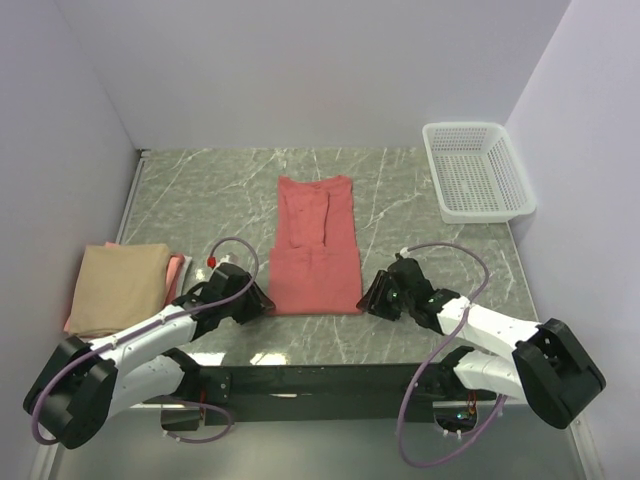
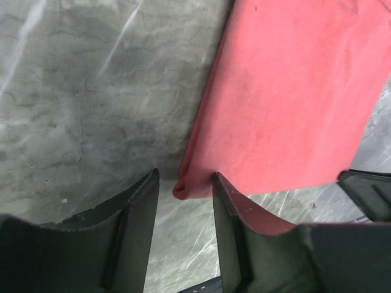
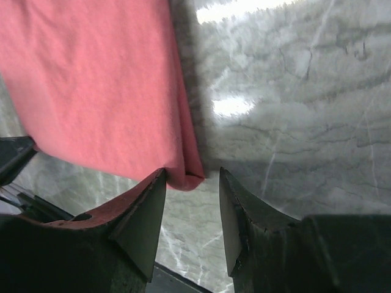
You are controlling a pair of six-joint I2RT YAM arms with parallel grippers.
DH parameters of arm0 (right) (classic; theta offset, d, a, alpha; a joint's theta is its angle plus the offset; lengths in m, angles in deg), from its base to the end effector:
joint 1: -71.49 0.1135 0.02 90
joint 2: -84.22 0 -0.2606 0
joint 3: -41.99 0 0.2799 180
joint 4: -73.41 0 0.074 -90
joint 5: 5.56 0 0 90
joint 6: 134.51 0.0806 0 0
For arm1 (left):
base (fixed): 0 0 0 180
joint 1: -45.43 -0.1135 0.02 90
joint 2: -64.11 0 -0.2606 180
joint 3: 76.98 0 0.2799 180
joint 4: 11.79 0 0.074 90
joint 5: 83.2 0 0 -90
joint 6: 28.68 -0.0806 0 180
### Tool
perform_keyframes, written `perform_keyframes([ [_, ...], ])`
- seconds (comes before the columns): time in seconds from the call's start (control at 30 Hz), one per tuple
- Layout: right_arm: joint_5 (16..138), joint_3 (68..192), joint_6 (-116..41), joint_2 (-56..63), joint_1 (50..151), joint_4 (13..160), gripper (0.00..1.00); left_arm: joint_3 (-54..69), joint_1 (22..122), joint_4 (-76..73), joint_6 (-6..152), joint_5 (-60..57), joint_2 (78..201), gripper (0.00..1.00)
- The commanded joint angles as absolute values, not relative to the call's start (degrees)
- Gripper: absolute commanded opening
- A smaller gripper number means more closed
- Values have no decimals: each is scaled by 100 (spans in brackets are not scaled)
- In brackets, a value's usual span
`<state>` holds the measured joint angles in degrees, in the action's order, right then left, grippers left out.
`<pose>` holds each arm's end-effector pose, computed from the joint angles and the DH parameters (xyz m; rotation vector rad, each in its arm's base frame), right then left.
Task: Fold and stack the t-shirts
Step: Fold the tshirt
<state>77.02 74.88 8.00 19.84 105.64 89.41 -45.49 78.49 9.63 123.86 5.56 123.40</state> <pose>0.2011 0.1490 0.0888 0.3460 2.5472 0.8071 0.1964 -0.1299 0.0900 -0.6473 2.5010 -0.7301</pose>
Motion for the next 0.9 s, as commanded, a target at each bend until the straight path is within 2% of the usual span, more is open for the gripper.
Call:
perform_keyframes([
  [0.0, 7724, 7379, 823, 1840, 10691, 8834, 47, -4632, 7918, 665, 12486, 557, 12379, 46],
  [0.3, 7653, 7229, 937, 1479, 10831, 8614, 44, -4746, 8120, 551, 12662, 610, 12440, 42],
  [0.43, 7697, 7133, 1016, 1496, 10840, 8588, 38, -4702, 8234, 569, 12732, 645, 12537, 39],
  [0.5, 7723, 7106, 1025, 1514, 10840, 8588, 34, -4711, 8304, 577, 12767, 662, 12537, 34],
  [0.53, 7697, 7089, 1051, 1523, 10840, 8588, 29, -4711, 8331, 569, 12802, 662, 12528, 32],
  [0.6, 7680, 7089, 1060, 1514, 10832, 8588, 24, -4711, 8357, 542, 12820, 663, 12511, 24],
  [0.63, 7697, 7097, 1042, 1532, 10840, 8588, 16, -4694, 8357, 542, 12820, 662, 12484, 19],
  [0.67, 7697, 7115, 1034, 1523, 10840, 8588, 13, -4685, 8366, 525, 12811, 671, 12467, 13],
  [0.73, 7706, 7194, 972, 1558, 10840, 8623, 2, -4588, 8366, 551, 12759, 662, 12423, 6],
  [0.8, 7706, 7264, 928, 1610, 10840, 8737, 0, -4483, 8366, 603, 12715, 671, 12379, 0],
  [0.87, 7680, 7291, 858, 1751, 10832, 8877, 0, -4430, 8375, 682, 12662, 671, 12291, 0],
])
